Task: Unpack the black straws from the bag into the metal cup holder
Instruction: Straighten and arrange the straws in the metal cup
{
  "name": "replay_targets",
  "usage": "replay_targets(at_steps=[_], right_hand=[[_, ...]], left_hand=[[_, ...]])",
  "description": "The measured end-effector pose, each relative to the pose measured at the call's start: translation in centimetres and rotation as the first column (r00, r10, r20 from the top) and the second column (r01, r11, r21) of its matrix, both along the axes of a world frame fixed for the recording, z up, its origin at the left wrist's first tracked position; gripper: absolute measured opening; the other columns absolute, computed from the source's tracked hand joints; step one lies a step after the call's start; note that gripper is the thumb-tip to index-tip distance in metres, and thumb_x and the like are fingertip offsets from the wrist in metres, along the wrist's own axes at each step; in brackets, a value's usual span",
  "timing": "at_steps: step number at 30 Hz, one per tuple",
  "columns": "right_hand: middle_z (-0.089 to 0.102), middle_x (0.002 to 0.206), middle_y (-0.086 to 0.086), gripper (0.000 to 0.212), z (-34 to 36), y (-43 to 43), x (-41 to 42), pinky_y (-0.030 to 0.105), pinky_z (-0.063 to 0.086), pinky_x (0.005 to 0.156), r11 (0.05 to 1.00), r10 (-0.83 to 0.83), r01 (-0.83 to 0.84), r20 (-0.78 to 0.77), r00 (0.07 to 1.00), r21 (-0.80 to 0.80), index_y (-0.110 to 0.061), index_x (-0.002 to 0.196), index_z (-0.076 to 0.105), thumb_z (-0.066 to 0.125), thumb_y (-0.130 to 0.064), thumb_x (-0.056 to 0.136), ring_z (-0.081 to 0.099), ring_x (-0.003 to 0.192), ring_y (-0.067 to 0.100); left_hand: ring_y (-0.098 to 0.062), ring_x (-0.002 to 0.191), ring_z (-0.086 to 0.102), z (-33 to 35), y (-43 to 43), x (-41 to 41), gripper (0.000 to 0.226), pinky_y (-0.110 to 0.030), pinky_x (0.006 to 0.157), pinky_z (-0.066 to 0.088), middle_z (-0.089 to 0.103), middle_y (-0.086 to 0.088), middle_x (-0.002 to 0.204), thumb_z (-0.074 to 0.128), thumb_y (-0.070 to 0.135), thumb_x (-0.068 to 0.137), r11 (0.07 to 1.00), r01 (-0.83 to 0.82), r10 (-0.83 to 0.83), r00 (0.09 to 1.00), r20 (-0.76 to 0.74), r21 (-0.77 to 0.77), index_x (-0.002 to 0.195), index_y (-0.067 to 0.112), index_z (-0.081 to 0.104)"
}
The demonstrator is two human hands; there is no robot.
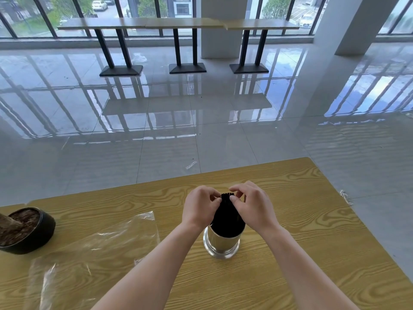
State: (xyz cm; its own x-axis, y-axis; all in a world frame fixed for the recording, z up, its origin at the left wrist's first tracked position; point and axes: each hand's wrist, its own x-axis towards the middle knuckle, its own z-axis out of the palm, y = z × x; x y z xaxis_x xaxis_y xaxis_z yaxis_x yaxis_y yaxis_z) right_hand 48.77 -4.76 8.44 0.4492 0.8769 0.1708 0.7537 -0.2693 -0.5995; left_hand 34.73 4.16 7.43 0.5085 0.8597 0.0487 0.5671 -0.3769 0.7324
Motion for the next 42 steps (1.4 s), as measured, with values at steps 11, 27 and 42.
replay_targets(at_steps=[11, 27, 42], right_hand=[[0.059, 0.081, -0.020, 0.017, 0.3, -0.7, 0.0, 0.011, 0.036, 0.063, 0.996, -0.003, 0.005, -0.027, 1.000, 0.085, -0.024, 0.104, 0.075, 0.074, -0.021, 0.087, 0.051, 0.068, -0.008], [0.071, 0.087, -0.012, 0.015, -0.4, -3.2, 0.0, 0.017, 0.053, 0.066, 0.970, -0.057, 0.092, -0.159, 0.986, 0.223, -0.019, 0.104, 0.075, 0.069, -0.012, 0.092, 0.064, 0.074, 0.003], [0.072, 0.120, 0.009, 0.074, 4.5, -3.2, -9.2, 0.027, 0.046, 0.056, 0.969, 0.242, 0.019, -0.964, 0.107, 0.245, -0.024, 0.120, 0.061, 0.068, -0.076, 0.068, 0.061, 0.076, 0.013]], left_hand=[[-0.010, 0.075, 0.067, 2.6, 0.2, -1.2, 0.004, -0.036, 0.072, 0.056, 0.074, 0.007, 0.078, 0.076, 0.015, 0.084, 0.997, -0.039, 0.031, 0.992, 0.118, 0.062, 0.082, 0.017, 0.078], [-0.005, 0.058, 0.070, 9.9, 1.9, -7.0, 0.019, -0.011, 0.054, 0.051, 0.075, 0.010, 0.075, 0.078, 0.010, 0.083, 0.962, -0.257, 0.267, 0.832, 0.486, -0.089, 0.087, 0.028, 0.075], [-0.013, 0.066, 0.073, 8.5, -1.6, -6.9, 0.027, -0.015, 0.063, 0.053, 0.074, 0.009, 0.079, 0.077, 0.017, 0.085, 0.866, -0.498, 0.346, 0.515, 0.785, -0.055, 0.085, 0.043, 0.075]])
